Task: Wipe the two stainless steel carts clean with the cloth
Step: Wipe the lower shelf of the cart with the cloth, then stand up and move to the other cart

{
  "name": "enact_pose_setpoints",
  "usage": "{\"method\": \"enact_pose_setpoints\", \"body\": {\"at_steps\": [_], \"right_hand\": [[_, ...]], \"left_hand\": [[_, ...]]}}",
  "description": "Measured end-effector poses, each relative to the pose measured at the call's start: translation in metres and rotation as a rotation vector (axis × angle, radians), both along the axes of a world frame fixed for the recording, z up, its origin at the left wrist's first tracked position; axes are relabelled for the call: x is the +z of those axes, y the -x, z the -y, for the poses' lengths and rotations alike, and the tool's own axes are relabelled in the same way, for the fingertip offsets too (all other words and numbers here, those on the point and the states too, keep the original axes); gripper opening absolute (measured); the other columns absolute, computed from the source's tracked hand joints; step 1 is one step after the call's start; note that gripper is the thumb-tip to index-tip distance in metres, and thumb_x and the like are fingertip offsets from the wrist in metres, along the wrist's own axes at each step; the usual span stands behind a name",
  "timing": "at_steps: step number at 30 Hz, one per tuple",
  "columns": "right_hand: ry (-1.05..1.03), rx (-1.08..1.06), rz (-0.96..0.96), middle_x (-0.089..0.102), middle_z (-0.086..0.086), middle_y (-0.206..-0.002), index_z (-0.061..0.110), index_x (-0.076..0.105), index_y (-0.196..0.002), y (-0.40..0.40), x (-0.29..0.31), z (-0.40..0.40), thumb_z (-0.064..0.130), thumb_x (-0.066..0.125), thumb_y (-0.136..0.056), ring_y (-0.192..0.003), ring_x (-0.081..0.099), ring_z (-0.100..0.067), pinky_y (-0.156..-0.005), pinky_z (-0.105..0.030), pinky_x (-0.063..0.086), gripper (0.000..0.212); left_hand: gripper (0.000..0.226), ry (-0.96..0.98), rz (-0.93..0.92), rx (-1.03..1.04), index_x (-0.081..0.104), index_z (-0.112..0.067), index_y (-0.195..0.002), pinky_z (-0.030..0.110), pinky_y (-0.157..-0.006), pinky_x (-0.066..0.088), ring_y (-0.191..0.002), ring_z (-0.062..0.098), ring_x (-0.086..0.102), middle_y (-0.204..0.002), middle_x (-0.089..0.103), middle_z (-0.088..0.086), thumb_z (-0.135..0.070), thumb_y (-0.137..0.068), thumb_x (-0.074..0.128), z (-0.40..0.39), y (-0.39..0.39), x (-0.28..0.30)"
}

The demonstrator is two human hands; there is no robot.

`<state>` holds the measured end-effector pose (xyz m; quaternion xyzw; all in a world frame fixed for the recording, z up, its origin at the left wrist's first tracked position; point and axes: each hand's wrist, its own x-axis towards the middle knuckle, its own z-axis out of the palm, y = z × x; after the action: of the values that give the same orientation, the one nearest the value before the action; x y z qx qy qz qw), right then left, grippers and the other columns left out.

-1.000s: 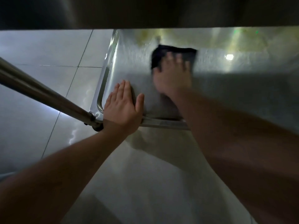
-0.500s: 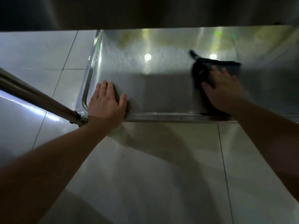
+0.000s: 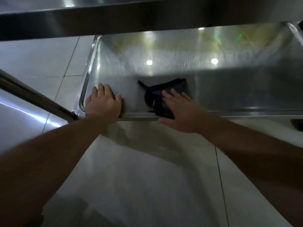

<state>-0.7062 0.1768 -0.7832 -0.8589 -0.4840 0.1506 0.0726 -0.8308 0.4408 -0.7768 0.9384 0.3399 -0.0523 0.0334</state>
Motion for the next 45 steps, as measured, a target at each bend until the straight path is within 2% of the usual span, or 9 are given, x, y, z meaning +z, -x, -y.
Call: {"method": "enact_pose_setpoints", "body": {"at_steps": [7, 10, 12, 16, 21, 25, 31, 41, 45], "right_hand": [[-0.099, 0.149, -0.128, 0.039, 0.001, -0.163, 0.024, 0.039, -0.156, 0.020, 0.015, 0.001, 0.027, 0.053, -0.104, -0.153, 0.028, -0.019, -0.125, -0.038, 0.017, 0.054], [-0.063, 0.121, -0.207, 0.059, 0.003, -0.140, 0.030, 0.053, -0.140, 0.023, 0.039, 0.007, 0.021, 0.054, -0.101, -0.129, 0.054, -0.022, -0.104, -0.045, 0.046, 0.039], [0.009, 0.071, -0.257, 0.063, 0.005, -0.124, 0.031, 0.056, -0.127, 0.027, 0.061, 0.010, 0.016, 0.051, -0.101, -0.110, 0.062, -0.022, -0.090, -0.043, 0.053, 0.030], [0.187, -0.023, -0.417, 0.062, 0.001, -0.123, 0.024, 0.057, -0.134, 0.041, 0.101, 0.032, 0.015, 0.052, -0.103, -0.110, 0.063, -0.022, -0.088, -0.030, 0.047, 0.032], [0.459, -0.078, -0.520, 0.055, -0.011, -0.141, 0.019, 0.045, -0.148, 0.075, 0.155, 0.091, 0.013, 0.051, -0.103, -0.125, 0.056, -0.030, -0.093, -0.031, 0.043, 0.047], [0.615, -0.090, -0.573, 0.046, -0.016, -0.152, 0.011, 0.033, -0.157, 0.098, 0.228, 0.124, 0.010, 0.050, -0.103, -0.134, 0.051, -0.034, -0.110, -0.042, 0.043, 0.057], [0.573, -0.072, -0.537, 0.061, -0.009, -0.112, 0.014, 0.045, -0.142, 0.119, 0.390, 0.117, 0.006, 0.048, -0.099, -0.095, 0.062, -0.026, -0.085, -0.041, 0.055, 0.044], [0.549, -0.141, -0.437, 0.062, -0.014, -0.129, 0.018, 0.043, -0.148, 0.141, 0.628, -0.011, 0.014, 0.044, -0.105, -0.112, 0.062, -0.032, -0.085, -0.034, 0.050, 0.044], [0.506, -0.091, -0.328, 0.064, -0.012, -0.124, 0.018, 0.044, -0.144, 0.154, 0.706, -0.066, 0.017, 0.045, -0.104, -0.108, 0.063, -0.032, -0.089, -0.042, 0.055, 0.040]], "left_hand": [[0.063, -0.075, -0.102, -0.053, 0.030, -0.007, -0.159, 0.055, -0.116, 0.035, -0.147, 0.041, 0.036, -0.161, 0.039, 0.019, -0.047, -0.110, 0.027, 0.013, -0.002, 0.019], [0.060, -0.068, -0.150, -0.119, 0.027, -0.012, -0.160, 0.051, -0.101, 0.044, -0.130, 0.040, 0.053, -0.148, 0.052, 0.018, -0.044, -0.109, 0.033, 0.028, -0.005, 0.044], [0.056, -0.035, -0.203, -0.175, 0.033, -0.017, -0.155, 0.048, -0.089, 0.046, -0.120, 0.039, 0.058, -0.139, 0.057, 0.016, -0.046, -0.108, 0.038, 0.046, -0.003, 0.064], [0.041, 0.059, -0.285, -0.264, 0.051, -0.017, -0.133, 0.046, -0.086, 0.050, -0.111, 0.036, 0.063, -0.125, 0.062, 0.011, -0.047, -0.107, 0.039, 0.095, 0.015, 0.103], [0.050, 0.249, -0.500, -0.276, 0.046, -0.017, -0.147, 0.045, -0.095, 0.045, -0.128, 0.032, 0.054, -0.143, 0.055, 0.009, -0.045, -0.106, 0.035, 0.152, 0.051, 0.162], [0.045, 0.348, -0.583, -0.287, 0.050, -0.017, -0.141, 0.046, -0.094, 0.043, -0.123, 0.029, 0.054, -0.137, 0.056, 0.009, -0.041, -0.108, 0.033, 0.193, 0.080, 0.241], [0.045, 0.465, -0.601, -0.191, 0.050, -0.018, -0.141, 0.048, -0.097, 0.046, -0.121, 0.027, 0.054, -0.135, 0.056, 0.006, -0.045, -0.108, 0.033, 0.206, 0.123, 0.396], [0.038, 0.560, -0.478, 0.101, 0.052, -0.015, -0.134, 0.050, -0.099, 0.048, -0.118, 0.032, 0.053, -0.127, 0.055, 0.010, -0.037, -0.109, 0.035, 0.114, 0.157, 0.616], [0.036, 0.524, -0.418, 0.109, 0.052, -0.017, -0.133, 0.047, -0.093, 0.041, -0.119, 0.030, 0.053, -0.128, 0.054, 0.008, -0.036, -0.108, 0.036, 0.072, 0.173, 0.688]]}}
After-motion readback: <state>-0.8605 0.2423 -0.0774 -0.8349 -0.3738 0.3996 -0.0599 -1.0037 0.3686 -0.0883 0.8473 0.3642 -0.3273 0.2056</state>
